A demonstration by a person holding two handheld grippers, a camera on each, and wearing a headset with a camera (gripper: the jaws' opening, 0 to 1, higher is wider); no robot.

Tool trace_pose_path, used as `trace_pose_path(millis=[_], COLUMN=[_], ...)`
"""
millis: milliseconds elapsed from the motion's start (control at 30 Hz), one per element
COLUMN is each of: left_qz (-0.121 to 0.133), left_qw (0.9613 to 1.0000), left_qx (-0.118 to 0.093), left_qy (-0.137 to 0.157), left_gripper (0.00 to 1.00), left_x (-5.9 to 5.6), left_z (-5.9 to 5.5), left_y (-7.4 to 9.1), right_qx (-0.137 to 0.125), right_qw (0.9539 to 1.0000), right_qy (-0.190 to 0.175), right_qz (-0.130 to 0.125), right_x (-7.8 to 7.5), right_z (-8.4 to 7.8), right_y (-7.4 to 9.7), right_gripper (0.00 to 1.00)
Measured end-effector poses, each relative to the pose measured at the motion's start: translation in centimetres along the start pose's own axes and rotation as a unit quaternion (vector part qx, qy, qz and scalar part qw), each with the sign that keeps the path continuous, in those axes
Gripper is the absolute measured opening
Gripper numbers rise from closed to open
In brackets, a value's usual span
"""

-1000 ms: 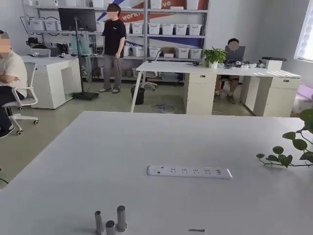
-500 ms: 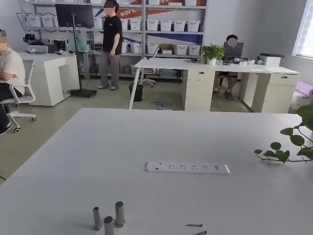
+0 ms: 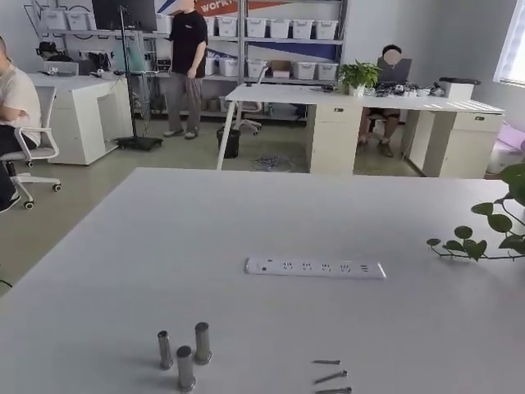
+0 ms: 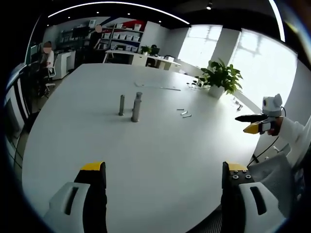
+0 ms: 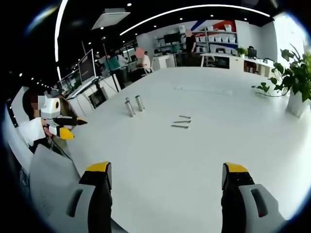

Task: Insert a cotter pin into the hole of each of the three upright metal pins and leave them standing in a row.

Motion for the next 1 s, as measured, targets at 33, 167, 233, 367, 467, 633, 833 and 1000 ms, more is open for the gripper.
trace_pose_path(millis=[33,167,233,367,467,633,833,1000], left_qz=[0.000,-0.004,-0.005,-0.006,-0.009,-0.016,-0.024,-0.030], left_qw=[1.0000,0.9999,0.9999,0.9999,0.9999,0.9998,0.9996,0.9992], left_qx=[0.001,0.003,0.003,-0.003,-0.004,-0.011,-0.007,-0.010], left_qy=[-0.001,-0.010,-0.010,-0.009,-0.009,-0.009,-0.015,-0.025], left_gripper=[0.99,0.99,0.99,0.99,0.99,0.99,0.99,0.99], left_x=[0.0,0.2,0.2,0.4,0.5,0.3,0.3,-0.1], left_z=[0.0,0.0,0.1,0.3,0.3,0.6,0.9,1.5], left_y=[0.0,0.0,0.0,0.2,0.1,-0.1,-0.8,-1.2], right_qx=[-0.004,-0.012,-0.015,-0.015,-0.016,-0.014,-0.012,-0.023], right_qw=[1.0000,0.9999,0.9999,0.9998,0.9997,0.9996,0.9994,0.9987], right_qy=[-0.001,-0.002,-0.001,0.001,-0.001,0.000,0.005,0.005], right_qz=[-0.001,-0.006,-0.008,-0.014,-0.017,-0.025,-0.031,-0.045], right_x=[0.0,0.0,-0.1,-0.1,-0.2,-0.1,-0.2,-0.6], right_z=[0.1,0.6,0.8,1.0,1.1,1.2,1.5,2.3], right_y=[0.0,0.1,0.2,0.3,0.3,0.5,0.6,0.8], right_gripper=[0.93,0.92,0.92,0.92,0.92,0.92,0.91,0.92])
Point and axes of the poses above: the centre of the closed fingertips' face, and the gripper's own axes: y roughly backward along the fingers, x roughly to its left, z roughly out of its top, the point moved 3 cm from there along y, roughly backward along the fingers, and after that the axes turned 4 degrees about z, right-handed, at the moved point
